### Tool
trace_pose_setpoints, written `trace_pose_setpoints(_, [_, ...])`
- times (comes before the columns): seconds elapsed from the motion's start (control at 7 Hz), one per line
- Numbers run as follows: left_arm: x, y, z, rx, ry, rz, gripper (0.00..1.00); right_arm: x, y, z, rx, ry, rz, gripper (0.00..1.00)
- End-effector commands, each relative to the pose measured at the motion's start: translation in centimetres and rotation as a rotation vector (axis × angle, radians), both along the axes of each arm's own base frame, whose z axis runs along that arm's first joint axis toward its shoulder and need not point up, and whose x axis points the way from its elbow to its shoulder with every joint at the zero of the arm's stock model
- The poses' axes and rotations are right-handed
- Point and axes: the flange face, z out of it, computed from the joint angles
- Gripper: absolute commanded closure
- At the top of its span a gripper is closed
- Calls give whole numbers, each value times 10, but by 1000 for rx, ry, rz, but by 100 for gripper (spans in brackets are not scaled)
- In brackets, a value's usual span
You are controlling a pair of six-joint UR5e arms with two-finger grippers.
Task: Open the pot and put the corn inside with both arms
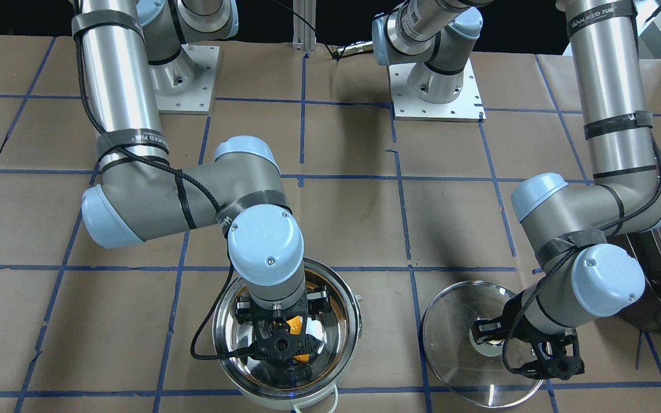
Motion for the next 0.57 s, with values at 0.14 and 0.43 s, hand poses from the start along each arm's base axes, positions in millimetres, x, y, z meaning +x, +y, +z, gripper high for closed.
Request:
trace_pose_setpoints(0.14, [-6, 1, 33, -36, -8, 6, 0, -47, 62, 135, 2, 4, -24, 4])
trace_pose_setpoints(0.43, [-18, 46, 132, 13, -4, -1, 0, -135, 116, 200, -9, 5, -44, 4])
